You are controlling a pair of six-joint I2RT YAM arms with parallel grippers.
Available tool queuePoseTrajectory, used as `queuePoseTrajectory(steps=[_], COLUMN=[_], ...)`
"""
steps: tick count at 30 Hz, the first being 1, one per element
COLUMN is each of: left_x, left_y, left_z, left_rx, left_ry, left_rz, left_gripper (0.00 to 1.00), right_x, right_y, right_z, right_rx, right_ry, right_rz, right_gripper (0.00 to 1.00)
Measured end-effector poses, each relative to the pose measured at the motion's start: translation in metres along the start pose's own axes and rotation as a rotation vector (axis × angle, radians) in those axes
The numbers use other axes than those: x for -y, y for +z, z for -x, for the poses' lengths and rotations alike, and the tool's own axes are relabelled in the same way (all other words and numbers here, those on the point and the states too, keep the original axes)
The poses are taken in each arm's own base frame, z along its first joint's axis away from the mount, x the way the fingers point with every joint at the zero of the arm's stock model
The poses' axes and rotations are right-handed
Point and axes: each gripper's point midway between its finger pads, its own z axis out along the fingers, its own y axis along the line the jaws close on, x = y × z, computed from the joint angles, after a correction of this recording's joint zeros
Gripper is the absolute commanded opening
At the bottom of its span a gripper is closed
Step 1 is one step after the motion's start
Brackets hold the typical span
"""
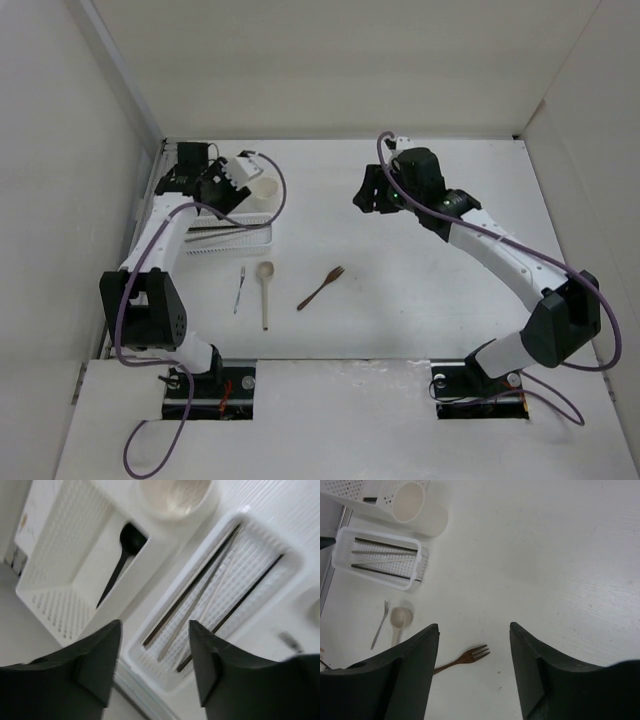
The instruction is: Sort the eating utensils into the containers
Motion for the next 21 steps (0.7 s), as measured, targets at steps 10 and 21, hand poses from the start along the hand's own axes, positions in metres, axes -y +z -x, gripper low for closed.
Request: queuePoseTrajectory(steps=[10, 21], left_x=[0.196, 0.310], left_y=[-0.019, 0.009], left_z=[0.101, 0.075], left_rx=[0.139, -0.090], left_ry=[0.071, 0.113], left_rz=[-0.355, -0.521], left_gripper=[0.83, 0.72], right_x=[0.025, 0.073], right_y=[-0.008, -0.063], right_z=[-0.032, 0.005], right_rx=[-0.049, 0.073], right_ry=[0.048, 0.140], right_rz=[-0.097, -0.238], right_gripper=[0.84, 0.84])
